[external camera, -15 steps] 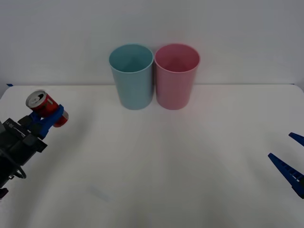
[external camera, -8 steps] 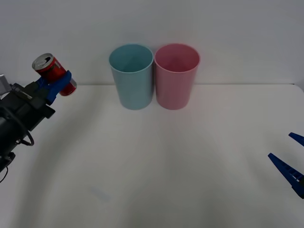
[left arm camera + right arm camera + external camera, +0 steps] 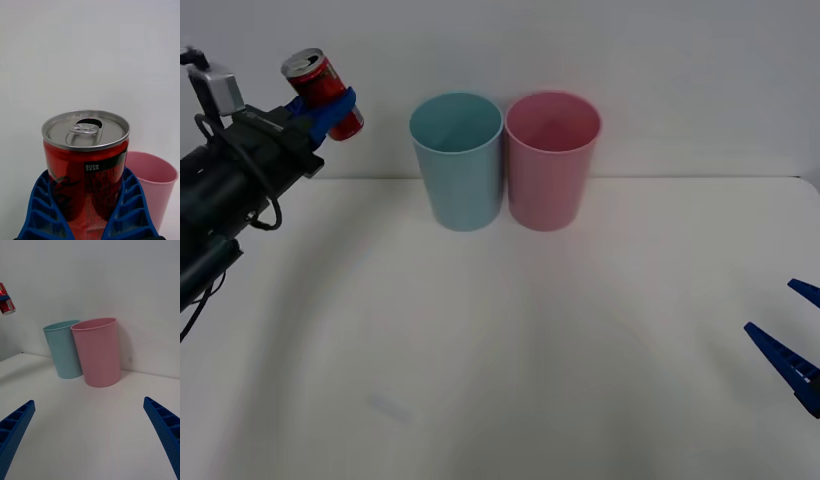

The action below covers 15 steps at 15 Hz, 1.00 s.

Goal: Grasp the object on the table and drop it into the matching bin: aluminum can to the light blue bin, PET bottle to the pink bin.

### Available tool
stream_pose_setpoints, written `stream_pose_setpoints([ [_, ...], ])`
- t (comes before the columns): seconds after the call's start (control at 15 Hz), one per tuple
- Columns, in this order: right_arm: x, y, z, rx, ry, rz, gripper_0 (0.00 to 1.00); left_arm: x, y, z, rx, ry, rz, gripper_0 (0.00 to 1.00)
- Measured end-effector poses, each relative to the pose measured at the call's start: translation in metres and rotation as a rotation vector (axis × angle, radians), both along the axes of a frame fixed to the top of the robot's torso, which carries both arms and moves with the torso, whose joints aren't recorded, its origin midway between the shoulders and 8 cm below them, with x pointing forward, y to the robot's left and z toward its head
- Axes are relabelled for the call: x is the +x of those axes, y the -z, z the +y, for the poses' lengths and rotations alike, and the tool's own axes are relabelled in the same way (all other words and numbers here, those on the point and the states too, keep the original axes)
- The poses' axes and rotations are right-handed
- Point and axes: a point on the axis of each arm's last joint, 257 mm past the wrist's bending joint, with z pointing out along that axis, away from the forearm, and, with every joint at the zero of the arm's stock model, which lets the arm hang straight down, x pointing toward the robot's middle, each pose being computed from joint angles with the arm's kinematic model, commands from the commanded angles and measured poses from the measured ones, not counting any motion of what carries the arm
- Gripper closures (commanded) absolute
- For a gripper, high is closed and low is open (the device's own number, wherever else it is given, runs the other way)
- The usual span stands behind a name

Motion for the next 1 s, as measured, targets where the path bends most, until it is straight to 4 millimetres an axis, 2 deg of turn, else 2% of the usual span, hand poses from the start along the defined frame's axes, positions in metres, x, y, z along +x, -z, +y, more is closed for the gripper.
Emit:
stream_pose_setpoints([
  [0.33,0.000,0.000,0.000,0.000,0.000,0.000,0.00,0.062,-0.009,-0.024,0.046,0.006,0.036,1.00],
  [0.53,0.000,0.000,0.000,0.000,0.000,0.000,0.00,0.093,-0.013,-0.046,0.076,0.023,0.067,1.00],
  [0.73,0.000,0.000,0.000,0.000,0.000,0.000,0.00,0.115,-0.014,-0.069,0.105,0.044,0.099,1.00],
  [1.0,0.000,0.000,0.000,0.000,0.000,0.000,0.00,0.132,-0.014,-0.095,0.152,0.063,0.127,1.00],
])
